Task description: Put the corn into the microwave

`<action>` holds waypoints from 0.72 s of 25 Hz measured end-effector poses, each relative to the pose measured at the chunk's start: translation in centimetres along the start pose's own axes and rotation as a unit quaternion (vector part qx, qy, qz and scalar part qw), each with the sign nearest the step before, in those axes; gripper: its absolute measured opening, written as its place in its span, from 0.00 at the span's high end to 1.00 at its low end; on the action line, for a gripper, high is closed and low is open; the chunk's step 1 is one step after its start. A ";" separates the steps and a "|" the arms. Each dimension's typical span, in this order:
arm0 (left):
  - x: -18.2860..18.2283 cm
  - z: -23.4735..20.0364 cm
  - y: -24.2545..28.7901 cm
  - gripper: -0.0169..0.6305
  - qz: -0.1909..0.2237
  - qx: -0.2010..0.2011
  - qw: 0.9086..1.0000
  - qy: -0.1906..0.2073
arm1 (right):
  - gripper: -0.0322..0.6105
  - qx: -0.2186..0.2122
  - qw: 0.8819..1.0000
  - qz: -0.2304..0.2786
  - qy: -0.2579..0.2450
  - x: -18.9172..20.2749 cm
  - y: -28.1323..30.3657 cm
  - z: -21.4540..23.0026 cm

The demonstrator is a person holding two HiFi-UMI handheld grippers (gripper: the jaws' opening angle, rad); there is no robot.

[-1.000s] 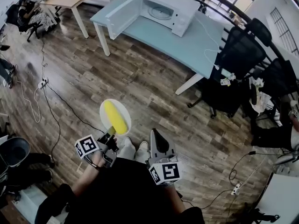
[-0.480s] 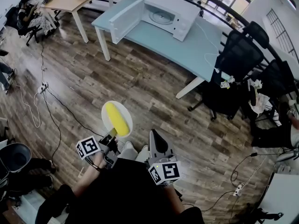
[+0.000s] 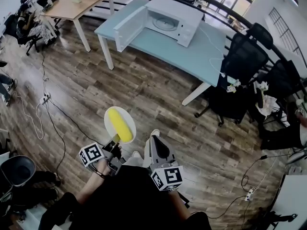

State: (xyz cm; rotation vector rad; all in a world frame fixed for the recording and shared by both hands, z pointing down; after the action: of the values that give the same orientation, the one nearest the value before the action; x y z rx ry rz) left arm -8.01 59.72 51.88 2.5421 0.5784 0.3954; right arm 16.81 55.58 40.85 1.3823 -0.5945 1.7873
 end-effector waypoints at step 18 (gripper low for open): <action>-3.4 1.4 4.3 0.95 0.001 -0.009 1.000 0.010 | 0.94 0.001 1.000 -0.007 0.002 -0.6 4.3 4.4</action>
State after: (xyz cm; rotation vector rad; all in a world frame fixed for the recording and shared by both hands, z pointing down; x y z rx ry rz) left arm -9.06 54.17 52.37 2.5243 0.5781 0.4244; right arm 15.94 49.57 42.01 1.3808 -0.5780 1.7796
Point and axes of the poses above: the fingertips, and each gripper's own axes: y forward along the fingers, z to its right, x out of its underside, the point moved 9 cm from there along -y, backward along the fingers, and after that the axes turned 13 degrees about -x, right-handed, at the moved point
